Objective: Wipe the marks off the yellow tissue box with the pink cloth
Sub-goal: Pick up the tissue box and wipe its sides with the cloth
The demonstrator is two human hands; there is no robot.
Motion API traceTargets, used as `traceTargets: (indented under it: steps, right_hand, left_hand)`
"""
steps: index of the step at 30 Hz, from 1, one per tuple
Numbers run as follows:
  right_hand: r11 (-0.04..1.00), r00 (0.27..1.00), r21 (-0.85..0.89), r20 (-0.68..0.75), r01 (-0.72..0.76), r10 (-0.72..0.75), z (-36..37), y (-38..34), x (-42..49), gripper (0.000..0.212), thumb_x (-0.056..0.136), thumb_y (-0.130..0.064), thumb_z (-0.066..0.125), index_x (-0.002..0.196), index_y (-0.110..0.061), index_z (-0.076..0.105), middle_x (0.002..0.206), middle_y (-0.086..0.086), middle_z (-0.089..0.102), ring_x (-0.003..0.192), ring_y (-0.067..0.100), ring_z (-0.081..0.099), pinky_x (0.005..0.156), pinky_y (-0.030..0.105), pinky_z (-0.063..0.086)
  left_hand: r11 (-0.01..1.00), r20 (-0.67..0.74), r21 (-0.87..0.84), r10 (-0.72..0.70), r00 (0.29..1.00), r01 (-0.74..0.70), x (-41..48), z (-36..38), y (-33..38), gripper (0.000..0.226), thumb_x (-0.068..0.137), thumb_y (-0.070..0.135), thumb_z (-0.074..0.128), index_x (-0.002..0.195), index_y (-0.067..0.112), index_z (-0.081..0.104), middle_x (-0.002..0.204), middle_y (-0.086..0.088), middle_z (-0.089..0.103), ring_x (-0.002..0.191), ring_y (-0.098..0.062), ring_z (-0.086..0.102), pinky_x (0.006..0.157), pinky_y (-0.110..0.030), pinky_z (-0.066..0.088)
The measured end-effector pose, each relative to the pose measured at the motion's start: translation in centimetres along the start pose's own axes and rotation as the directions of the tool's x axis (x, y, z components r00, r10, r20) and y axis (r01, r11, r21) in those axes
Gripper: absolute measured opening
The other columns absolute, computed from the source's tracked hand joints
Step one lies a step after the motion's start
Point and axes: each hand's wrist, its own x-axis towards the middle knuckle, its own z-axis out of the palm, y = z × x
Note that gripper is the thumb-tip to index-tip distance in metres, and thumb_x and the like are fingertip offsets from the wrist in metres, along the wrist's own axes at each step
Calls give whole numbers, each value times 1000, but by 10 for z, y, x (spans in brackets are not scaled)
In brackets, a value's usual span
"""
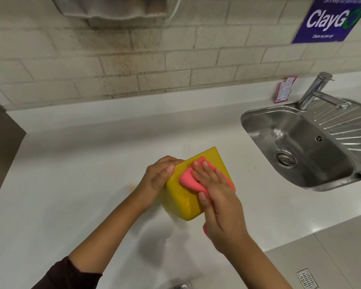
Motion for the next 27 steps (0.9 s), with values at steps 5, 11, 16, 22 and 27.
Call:
traceTargets:
  steps: [5,11,16,22,27]
  right_hand:
    - [972,949,106,-217,-208,227,7,-4,10,43,97,-15,36,138,-16,46,147,-8,41,141,6,28,117,24,17]
    - [999,1000,-37,-2,18,-19,13,-13,6,45,95,-17,34,139,-13,43,147,-3,39,143,10,24,118,26,14]
    - [999,990,25,-140,-26,30,-2,6,1,41,93,-16,37,130,-16,53,140,-2,50,137,13,38,114,34,30]
    - [986,985,-105,-126,-132,119,24,-20,14,48,94,-19,32,140,-12,43,149,4,37,144,16,21,119,29,12]
    - [989,990,-97,98,110,-101,6,-8,5,46,93,-14,37,138,-11,47,148,2,40,144,16,25,118,33,18]
  left_hand:
    - [1000,-19,15,-8,1000,8,-2,6,2,32,78,55,36,93,50,64,97,24,63,98,-1,59,84,-11,46]
    - [999,-9,-42,-21,1000,21,3,0,1,37,80,50,39,95,31,67,99,6,64,99,-10,60,89,-18,45]
    - [998,-15,-32,-57,998,57,4,1,0,35,75,55,40,91,40,67,97,13,65,95,-4,61,84,-16,46]
    - [996,-17,-31,-89,996,89,3,3,3,39,77,53,39,93,29,65,98,2,64,98,-16,59,90,-32,45]
    - [993,19,-67,-101,995,102,3,-1,4,39,77,52,42,94,28,67,99,5,64,99,-11,59,94,-30,42]
